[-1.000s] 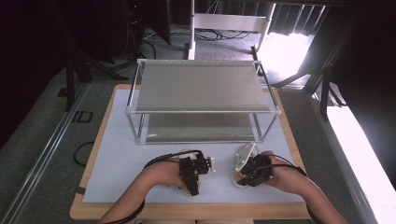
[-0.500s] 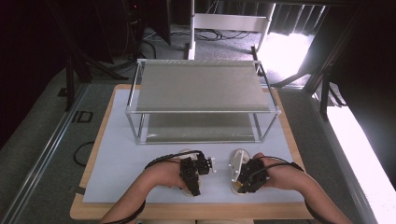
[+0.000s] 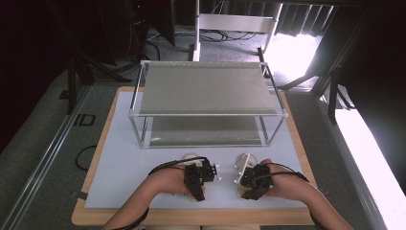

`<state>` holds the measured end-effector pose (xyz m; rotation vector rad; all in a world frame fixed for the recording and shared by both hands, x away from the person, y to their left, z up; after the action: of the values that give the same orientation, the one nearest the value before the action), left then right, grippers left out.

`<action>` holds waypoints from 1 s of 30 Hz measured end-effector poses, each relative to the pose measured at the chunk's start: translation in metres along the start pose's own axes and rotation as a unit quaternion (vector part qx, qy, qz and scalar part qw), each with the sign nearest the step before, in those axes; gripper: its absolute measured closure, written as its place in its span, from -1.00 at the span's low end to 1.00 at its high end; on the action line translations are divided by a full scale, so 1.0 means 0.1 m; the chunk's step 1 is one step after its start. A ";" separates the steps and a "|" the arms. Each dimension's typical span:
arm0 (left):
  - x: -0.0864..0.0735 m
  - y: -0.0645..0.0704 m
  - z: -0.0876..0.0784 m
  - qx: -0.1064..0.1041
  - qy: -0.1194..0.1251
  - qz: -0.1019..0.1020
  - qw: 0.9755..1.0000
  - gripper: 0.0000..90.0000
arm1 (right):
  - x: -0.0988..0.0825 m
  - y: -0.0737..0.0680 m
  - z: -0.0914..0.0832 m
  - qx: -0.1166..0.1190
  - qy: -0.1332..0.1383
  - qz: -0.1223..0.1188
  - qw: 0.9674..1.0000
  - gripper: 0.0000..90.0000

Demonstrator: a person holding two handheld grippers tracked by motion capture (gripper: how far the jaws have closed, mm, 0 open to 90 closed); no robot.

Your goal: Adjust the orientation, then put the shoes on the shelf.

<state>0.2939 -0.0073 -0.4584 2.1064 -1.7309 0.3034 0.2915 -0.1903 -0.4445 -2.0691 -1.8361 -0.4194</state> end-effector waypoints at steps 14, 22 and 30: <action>0.10 -0.04 -0.19 0.024 0.088 0.069 0.993 0.67 | -0.02 0.09 -0.16 -0.035 0.020 -0.018 0.999 0.66; 0.27 -0.15 -0.23 0.073 0.106 0.127 0.984 0.67 | -0.04 0.28 -0.30 -0.064 0.017 -0.024 0.997 0.66; 0.42 -0.31 -0.24 0.085 0.125 0.152 0.977 0.67 | 0.00 0.54 -0.37 -0.082 0.024 -0.016 0.996 0.65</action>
<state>0.3352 -0.0295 -0.4243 1.8115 -1.9239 0.7926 0.3450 -0.2122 -0.4149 -2.1163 -1.8645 -0.6423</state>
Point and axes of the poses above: each handheld gripper's, and its own axes: z roughly forward along the jaws, x roughly out of its top, y roughly to its right, the point moved 3 cm from there along z, roughly forward along the jaws, and after that the axes turned 15 degrees about y, right-handed, at the moved point
